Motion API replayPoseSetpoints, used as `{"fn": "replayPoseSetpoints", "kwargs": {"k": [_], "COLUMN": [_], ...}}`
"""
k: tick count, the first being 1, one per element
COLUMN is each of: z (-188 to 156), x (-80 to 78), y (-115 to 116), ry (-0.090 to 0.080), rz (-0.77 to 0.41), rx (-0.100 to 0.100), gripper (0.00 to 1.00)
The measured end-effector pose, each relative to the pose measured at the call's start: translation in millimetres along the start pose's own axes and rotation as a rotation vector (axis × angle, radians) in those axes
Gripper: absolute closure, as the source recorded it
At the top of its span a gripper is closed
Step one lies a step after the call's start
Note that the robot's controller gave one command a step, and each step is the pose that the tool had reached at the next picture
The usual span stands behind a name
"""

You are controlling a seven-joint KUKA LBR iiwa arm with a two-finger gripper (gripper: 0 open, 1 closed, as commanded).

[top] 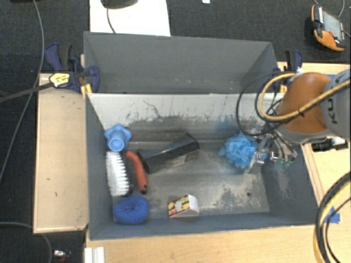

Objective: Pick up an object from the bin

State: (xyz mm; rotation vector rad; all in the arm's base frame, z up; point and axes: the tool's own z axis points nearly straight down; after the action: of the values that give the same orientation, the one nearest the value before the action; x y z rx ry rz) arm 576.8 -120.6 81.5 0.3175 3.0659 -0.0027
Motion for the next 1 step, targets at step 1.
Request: {"fn": "replayPoseSetpoints", "kwargs": {"k": [1], "z": [-95.6], "x": [5.8], "y": [-4.1], "ry": [-0.006], "rz": [-0.046], "rx": [0.002], "gripper": [0.00]}}
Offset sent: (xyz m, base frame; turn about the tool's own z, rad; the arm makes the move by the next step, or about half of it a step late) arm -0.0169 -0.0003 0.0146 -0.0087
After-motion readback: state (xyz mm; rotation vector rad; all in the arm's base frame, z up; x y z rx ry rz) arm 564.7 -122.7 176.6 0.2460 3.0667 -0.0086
